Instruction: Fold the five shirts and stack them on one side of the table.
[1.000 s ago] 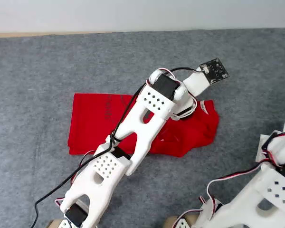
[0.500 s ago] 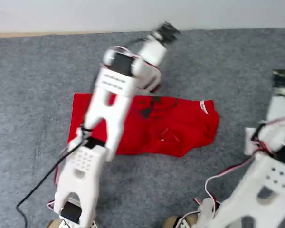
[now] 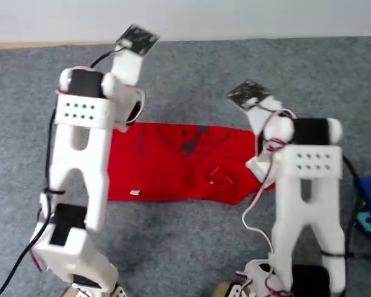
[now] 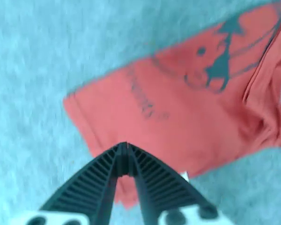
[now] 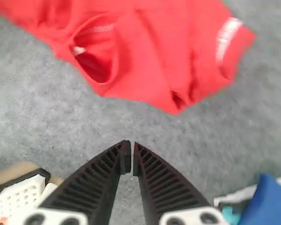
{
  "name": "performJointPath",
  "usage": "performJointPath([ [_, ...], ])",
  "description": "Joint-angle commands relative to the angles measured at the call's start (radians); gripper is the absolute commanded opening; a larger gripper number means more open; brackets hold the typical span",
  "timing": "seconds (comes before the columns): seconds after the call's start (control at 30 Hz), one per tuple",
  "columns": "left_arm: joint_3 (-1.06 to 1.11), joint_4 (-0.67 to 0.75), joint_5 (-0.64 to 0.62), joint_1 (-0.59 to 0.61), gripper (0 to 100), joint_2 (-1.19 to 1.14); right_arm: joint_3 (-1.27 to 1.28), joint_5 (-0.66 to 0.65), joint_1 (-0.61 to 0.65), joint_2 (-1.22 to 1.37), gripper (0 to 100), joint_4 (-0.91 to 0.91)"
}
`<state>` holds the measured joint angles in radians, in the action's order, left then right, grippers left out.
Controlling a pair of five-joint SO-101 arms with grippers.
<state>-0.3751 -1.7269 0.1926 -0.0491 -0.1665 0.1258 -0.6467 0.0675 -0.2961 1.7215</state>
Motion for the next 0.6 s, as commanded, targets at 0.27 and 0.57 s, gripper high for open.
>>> performJointPath([
  [0.27,0.231,-0.026,-0.003,0.167,0,0.147,-0.006,-0.210,0.131,0.266,23.3,-0.166],
  [0.57,0.309,-0.023,-0.003,0.181,0,0.160,-0.008,-0.207,0.188,0.386,13.6,-0.283],
])
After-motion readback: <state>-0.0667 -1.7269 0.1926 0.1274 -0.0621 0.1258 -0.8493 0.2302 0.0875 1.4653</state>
